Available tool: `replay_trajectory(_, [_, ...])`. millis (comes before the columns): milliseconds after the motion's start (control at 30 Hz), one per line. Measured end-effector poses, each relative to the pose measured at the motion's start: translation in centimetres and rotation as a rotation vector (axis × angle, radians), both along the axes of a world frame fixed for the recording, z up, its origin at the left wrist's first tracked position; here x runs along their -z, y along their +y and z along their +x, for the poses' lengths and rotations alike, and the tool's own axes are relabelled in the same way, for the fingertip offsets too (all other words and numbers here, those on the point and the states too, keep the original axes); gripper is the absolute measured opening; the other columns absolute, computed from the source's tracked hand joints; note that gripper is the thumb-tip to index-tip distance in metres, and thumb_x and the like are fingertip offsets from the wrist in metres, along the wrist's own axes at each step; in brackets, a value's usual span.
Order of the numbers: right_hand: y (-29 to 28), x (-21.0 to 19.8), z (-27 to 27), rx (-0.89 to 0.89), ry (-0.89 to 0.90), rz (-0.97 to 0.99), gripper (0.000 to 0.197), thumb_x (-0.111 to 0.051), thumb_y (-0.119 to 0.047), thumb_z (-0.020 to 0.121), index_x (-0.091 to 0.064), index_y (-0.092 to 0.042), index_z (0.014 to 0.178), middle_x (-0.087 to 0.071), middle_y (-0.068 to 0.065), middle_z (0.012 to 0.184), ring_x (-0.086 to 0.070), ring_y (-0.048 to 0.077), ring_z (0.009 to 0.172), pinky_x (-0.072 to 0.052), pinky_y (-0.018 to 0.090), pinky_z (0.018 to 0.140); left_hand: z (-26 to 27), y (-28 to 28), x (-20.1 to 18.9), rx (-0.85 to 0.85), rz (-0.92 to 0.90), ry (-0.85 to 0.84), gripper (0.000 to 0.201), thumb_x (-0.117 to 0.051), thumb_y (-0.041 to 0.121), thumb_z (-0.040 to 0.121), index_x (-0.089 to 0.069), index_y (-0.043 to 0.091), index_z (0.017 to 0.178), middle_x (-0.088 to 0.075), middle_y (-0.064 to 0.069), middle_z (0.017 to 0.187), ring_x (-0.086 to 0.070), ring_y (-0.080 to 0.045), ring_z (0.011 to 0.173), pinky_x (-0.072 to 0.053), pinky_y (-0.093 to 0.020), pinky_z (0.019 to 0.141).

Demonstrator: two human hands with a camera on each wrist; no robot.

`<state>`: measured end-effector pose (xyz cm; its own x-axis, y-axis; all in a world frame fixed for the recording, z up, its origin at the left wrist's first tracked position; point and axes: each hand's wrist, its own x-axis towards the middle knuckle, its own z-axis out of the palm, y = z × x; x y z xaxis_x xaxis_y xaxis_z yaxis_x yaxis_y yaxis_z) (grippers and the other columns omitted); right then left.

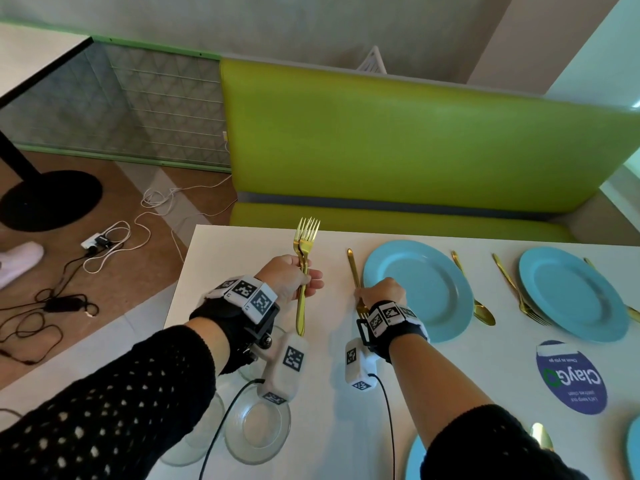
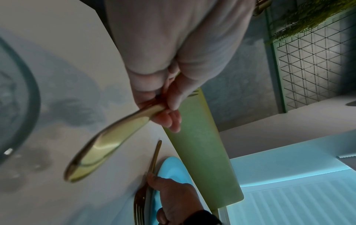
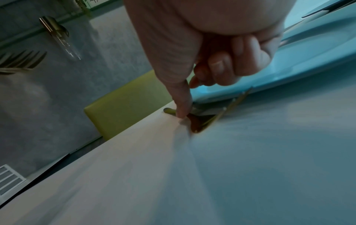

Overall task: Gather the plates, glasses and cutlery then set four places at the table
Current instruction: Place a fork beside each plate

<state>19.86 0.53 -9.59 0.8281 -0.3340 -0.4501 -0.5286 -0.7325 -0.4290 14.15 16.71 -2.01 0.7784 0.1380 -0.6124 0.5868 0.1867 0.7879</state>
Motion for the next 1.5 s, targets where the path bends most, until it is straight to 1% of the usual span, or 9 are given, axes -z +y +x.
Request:
replay_trajectory(100, [-0.3, -0.1, -0.2, 0.003, -0.006, 0.007, 0.024, -0.069, -0.021, 0.077, -0.05, -0.01, 0.066, -0.06, 0.008, 0.08, -0.059, 0.026, 0.071, -0.046, 0.026, 0.059, -0.2, -0.2, 0.1, 0.002, -0.001, 0.0, 0.027, -0.035, -0.016, 0.092, -0.047, 0.003, 0.107, -0.06, -0.01, 0.08, -0.06, -0.018, 0.069, -0.049, -0.025, 0.064])
replay_trajectory(267, [-0.2, -1.7, -1.5, -0.034, -0.04, 0.002, 0.034, -0.066, -0.033, 0.083, -0.06, -0.005, 0.102, -0.063, 0.011, 0.094, -0.058, 0.028, 0.08, -0.043, 0.027, 0.064, -1.1, -0.7, 0.1, 0.016, 0.009, -0.004, 0.026, -0.036, -0.015, 0.093, -0.048, 0.004, 0.107, -0.059, -0.01, 0.08, -0.06, -0.018, 0.069, -0.05, -0.026, 0.066])
replay_trajectory(433, [-0.7, -4.7, -5.6, -0.137, -0.14, 0.176, 0.036, -0.061, -0.041, 0.086, -0.047, -0.019, 0.062, -0.052, -0.004, 0.062, -0.053, 0.02, 0.072, -0.043, 0.028, 0.069, -3.2, -2.1, -0.2, 0.051, 0.001, -0.009, 0.025, -0.044, -0.013, 0.091, -0.053, 0.004, 0.106, -0.054, -0.008, 0.081, -0.058, -0.017, 0.07, -0.054, -0.026, 0.061])
replay_trajectory(600, [-2.3, -8.1, -12.8, -0.1, -0.135, 0.516, 0.029, -0.059, -0.044, 0.088, -0.054, -0.02, 0.072, -0.059, -0.006, 0.069, -0.051, 0.011, 0.051, -0.04, 0.021, 0.046, -7.0, -4.8, -0.4, 0.2, -0.07, -0.055, 0.029, -0.053, -0.015, 0.086, -0.056, 0.007, 0.105, -0.054, -0.01, 0.087, -0.056, -0.018, 0.071, -0.058, -0.027, 0.064])
replay_trajectory(800, [-6.2, -9.3, -19.5, 0.075, -0.152, 0.605, 0.019, -0.059, -0.019, 0.09, -0.057, -0.018, 0.072, -0.059, -0.001, 0.067, -0.05, 0.01, 0.051, -0.038, 0.019, 0.044, -11.8, -10.5, -0.4, 0.403, -0.164, -0.079, 0.037, -0.055, -0.014, 0.085, -0.054, 0.003, 0.118, -0.062, -0.02, 0.103, -0.064, -0.025, 0.075, -0.058, -0.025, 0.059])
replay_trajectory(933, [-9.7, -9.6, -22.5, 0.233, -0.154, 0.726, 0.017, -0.06, -0.01, 0.089, -0.055, -0.013, 0.073, -0.056, 0.002, 0.061, -0.049, 0.01, 0.046, -0.034, 0.016, 0.039, -14.0, -14.0, -0.5, 0.513, -0.189, -0.085, 0.043, -0.051, -0.019, 0.083, -0.053, 0.001, 0.122, -0.064, -0.013, 0.092, -0.064, -0.026, 0.079, -0.057, -0.03, 0.072])
replay_trajectory(1033, [-12.4, -9.8, -23.6, 0.264, -0.157, 0.761, 0.018, -0.059, -0.009, 0.091, -0.054, -0.013, 0.074, -0.056, 0.002, 0.064, -0.047, 0.007, 0.04, -0.033, 0.016, 0.038, -15.0, -16.3, -0.8, 0.547, -0.168, -0.1, 0.036, -0.053, -0.014, 0.086, -0.055, 0.007, 0.116, -0.063, -0.008, 0.083, -0.061, -0.021, 0.07, -0.057, -0.023, 0.058])
replay_trajectory(1300, [-23.8, -8.2, -24.1, 0.272, -0.205, 0.492, 0.022, -0.066, -0.012, 0.086, -0.058, -0.015, 0.066, -0.056, 0.006, 0.062, -0.039, 0.005, 0.031, -0.031, 0.014, 0.036, -14.6, -22.8, 0.0, 0.384, -0.035, -0.101, 0.031, -0.054, -0.013, 0.086, -0.06, 0.013, 0.102, -0.053, -0.006, 0.076, -0.054, -0.015, 0.065, -0.056, -0.032, 0.076])
replay_trajectory(1500, [-33.5, -5.9, -24.6, 0.175, -0.027, 0.121, 0.026, -0.066, -0.016, 0.085, -0.057, -0.022, 0.061, -0.062, 0.0, 0.068, -0.046, 0.012, 0.049, -0.039, 0.02, 0.048, -14.5, -27.5, 0.6, 0.31, -0.043, -0.084, 0.026, -0.052, -0.011, 0.088, -0.059, 0.012, 0.098, -0.054, -0.006, 0.078, -0.054, -0.014, 0.064, -0.055, -0.028, 0.068])
